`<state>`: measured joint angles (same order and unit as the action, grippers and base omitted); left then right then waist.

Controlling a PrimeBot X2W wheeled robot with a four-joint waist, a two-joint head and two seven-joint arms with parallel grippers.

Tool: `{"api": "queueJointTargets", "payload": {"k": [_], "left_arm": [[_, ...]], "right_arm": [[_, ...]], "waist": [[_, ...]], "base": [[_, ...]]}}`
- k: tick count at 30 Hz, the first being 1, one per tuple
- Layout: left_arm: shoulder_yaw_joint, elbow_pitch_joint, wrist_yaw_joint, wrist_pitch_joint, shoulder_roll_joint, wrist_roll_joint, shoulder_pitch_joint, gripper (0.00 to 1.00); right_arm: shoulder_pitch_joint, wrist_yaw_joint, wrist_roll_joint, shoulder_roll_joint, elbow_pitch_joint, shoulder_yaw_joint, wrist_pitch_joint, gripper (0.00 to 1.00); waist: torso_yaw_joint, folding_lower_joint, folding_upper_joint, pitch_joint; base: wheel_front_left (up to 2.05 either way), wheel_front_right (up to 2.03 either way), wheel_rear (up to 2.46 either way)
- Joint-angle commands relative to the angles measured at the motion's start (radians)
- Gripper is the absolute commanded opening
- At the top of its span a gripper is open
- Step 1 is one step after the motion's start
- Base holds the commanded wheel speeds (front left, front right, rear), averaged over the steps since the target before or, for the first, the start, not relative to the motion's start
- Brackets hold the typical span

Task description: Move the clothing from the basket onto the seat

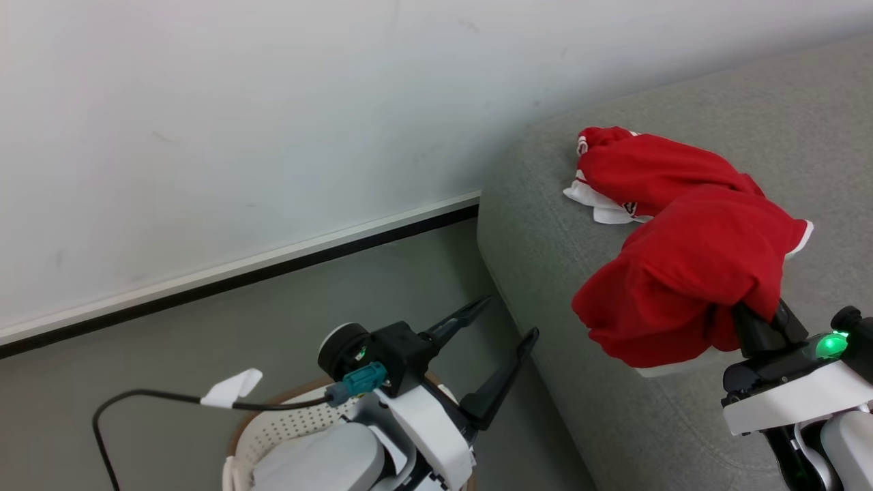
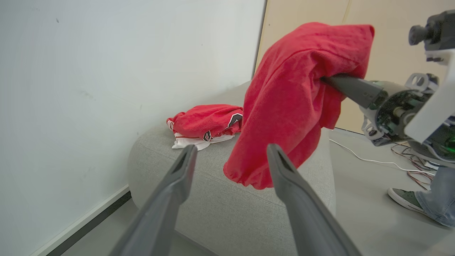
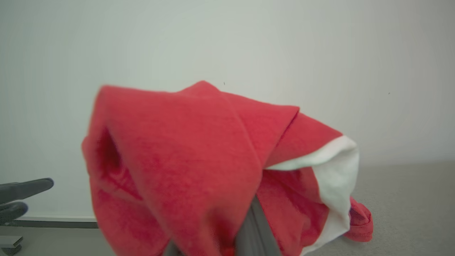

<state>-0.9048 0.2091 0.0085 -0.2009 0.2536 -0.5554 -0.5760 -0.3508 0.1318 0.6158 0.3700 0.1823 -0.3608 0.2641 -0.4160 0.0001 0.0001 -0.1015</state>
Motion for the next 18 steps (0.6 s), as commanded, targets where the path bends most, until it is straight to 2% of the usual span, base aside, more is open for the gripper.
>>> {"api": "queueJointTargets", "payload": {"k": [1, 11, 18], "left_arm": [[-0.001, 0.002, -0.002, -0.004, 0.000, 0.009, 0.001, 1.00], [-0.010, -0.005, -0.005, 0.009, 0.004, 0.009, -0.018, 1.00], [-0.004, -0.034, -0.001, 0.041, 0.035, 0.023, -0.057, 1.00]], "right_arm": [[0.016, -0.002, -0.009, 0.001, -0.008, 0.014, 0.000, 0.00], [0.004, -0.002, -0.017, 0.005, -0.017, 0.067, 0.000, 0.00], [-0.068, -0.002, -0.017, -0.018, 0.036, 0.190, 0.000, 0.00]], "waist": [[-0.021, -0.0001, -0.0001, -0.009], [-0.033, -0.0001, -0.0001, -0.052], [0.002, -0.0001, -0.0001, -0.150]], "base": [[0.00, 0.00, 0.00], [0.00, 0.00, 0.00], [0.00, 0.00, 0.00]]}}
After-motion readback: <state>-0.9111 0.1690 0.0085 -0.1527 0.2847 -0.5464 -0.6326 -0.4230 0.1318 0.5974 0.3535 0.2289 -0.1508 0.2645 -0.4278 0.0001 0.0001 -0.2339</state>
